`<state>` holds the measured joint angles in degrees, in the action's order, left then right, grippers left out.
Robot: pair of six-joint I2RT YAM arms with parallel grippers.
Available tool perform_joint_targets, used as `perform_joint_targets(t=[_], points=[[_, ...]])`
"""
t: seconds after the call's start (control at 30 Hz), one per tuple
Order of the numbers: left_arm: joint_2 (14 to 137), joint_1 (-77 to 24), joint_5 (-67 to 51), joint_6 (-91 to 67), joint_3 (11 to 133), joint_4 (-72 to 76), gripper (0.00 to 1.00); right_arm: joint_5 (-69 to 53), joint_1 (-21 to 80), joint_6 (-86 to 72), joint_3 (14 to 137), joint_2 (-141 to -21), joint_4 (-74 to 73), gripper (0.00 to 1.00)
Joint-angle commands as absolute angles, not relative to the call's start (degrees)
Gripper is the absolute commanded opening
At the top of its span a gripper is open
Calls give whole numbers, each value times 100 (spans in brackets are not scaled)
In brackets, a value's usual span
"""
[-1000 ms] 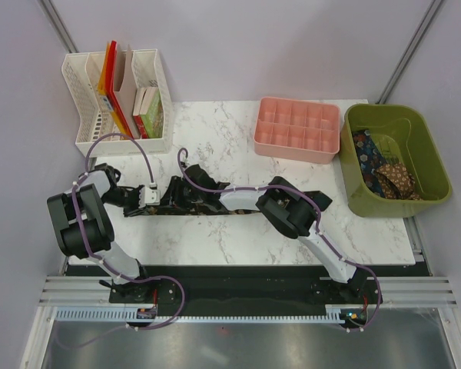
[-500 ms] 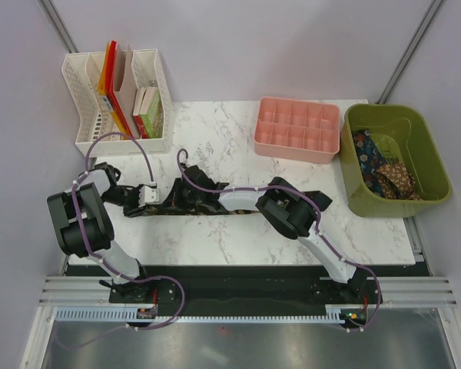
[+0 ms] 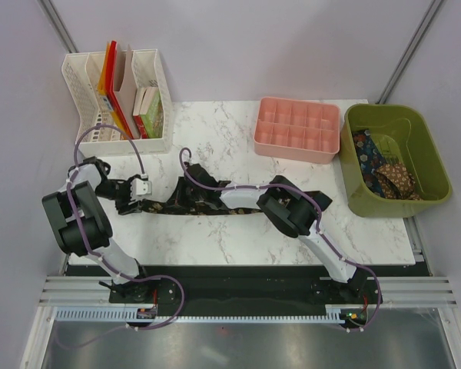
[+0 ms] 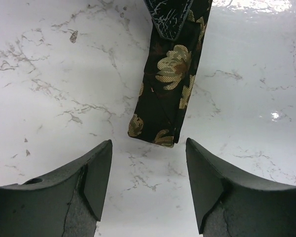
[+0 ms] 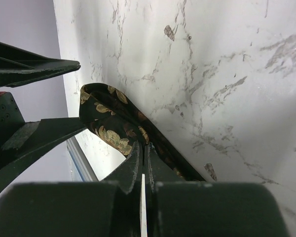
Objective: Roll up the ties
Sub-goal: Roll the tie at the center of the board.
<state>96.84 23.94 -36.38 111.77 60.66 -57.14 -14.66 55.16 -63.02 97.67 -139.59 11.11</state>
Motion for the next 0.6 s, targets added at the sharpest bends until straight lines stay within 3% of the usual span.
perform_joint_targets(t=[0.0,0.23,0.4,0.57], points=[[9756,2364,-3885,11444,6012,-5862,70,-1397,5546,-6100,10002,-14036,1028,0],[9887,2303,-3832,11373,5959,-5766,68,-1424,5634,-5775,10230,-14027,976,0],[9765,2276,-3814,11347,5933,-5766,47,-1275,5643,-5695,10239,-14001,774,0],[9607,2276,-3797,11347,5968,-5871,40,-1204,5643,-5686,10257,-14001,642,0]])
